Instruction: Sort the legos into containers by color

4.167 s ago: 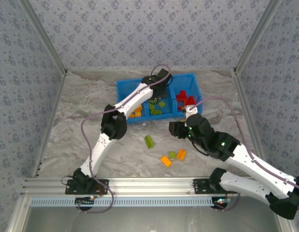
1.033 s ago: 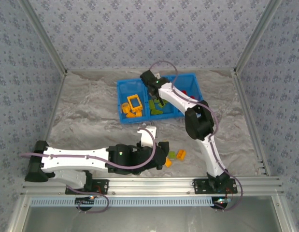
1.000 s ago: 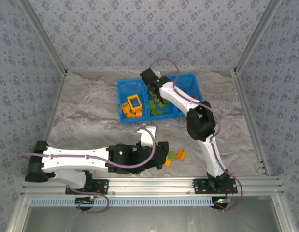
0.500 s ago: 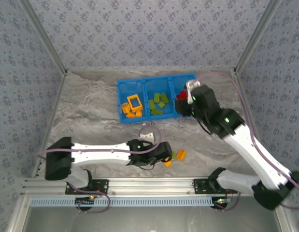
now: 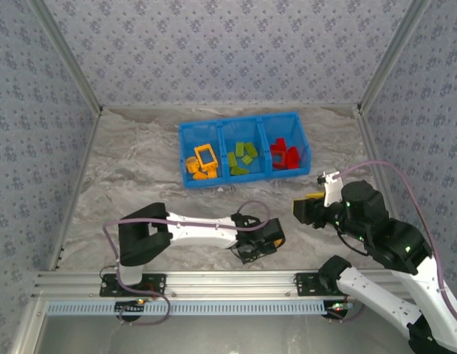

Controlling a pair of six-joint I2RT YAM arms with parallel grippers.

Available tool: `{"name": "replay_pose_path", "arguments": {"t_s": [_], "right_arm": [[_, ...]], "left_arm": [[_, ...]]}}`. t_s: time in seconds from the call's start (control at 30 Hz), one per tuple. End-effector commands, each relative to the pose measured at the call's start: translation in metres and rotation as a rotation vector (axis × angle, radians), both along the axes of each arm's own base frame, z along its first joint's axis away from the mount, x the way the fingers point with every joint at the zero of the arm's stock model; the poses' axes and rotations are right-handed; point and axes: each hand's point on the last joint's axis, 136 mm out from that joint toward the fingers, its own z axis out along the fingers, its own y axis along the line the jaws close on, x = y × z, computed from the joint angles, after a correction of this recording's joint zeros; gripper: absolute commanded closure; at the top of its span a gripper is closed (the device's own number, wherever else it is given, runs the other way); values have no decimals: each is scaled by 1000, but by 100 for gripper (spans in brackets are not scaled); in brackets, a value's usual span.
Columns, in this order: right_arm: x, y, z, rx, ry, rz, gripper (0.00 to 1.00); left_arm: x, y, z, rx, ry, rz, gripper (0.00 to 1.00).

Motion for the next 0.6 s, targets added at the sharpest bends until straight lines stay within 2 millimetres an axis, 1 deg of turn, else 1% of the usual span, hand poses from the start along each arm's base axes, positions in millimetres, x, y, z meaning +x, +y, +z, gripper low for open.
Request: {"name": "replay_pose_path", "arguments": {"t_s": [0.0, 0.13, 0.23, 0.33, 0.43, 0.47, 0.57], "right_arm": [[-15, -1, -5, 32, 53, 21, 48], [-28, -4, -6, 37, 72, 49, 48], [-34, -8, -6, 47, 75, 49, 48], [-35, -8, -8, 63, 84, 42, 48], [-35, -5, -11, 83, 96, 44, 48], [-35, -4, -12, 87, 100, 44, 48], [-34, -1, -14, 97, 107, 52, 48]], "left_arm": [[1, 2, -4, 42, 18, 18, 36], [9, 18, -5, 102, -23, 49, 38], [14, 23, -7, 126, -33, 58, 39], [17, 24, -13, 141, -27, 56, 40], [22, 24, -14, 161, -39, 58, 43], [22, 31, -15, 190, -42, 60, 44], [27, 36, -16, 200, -57, 71, 50]]}}
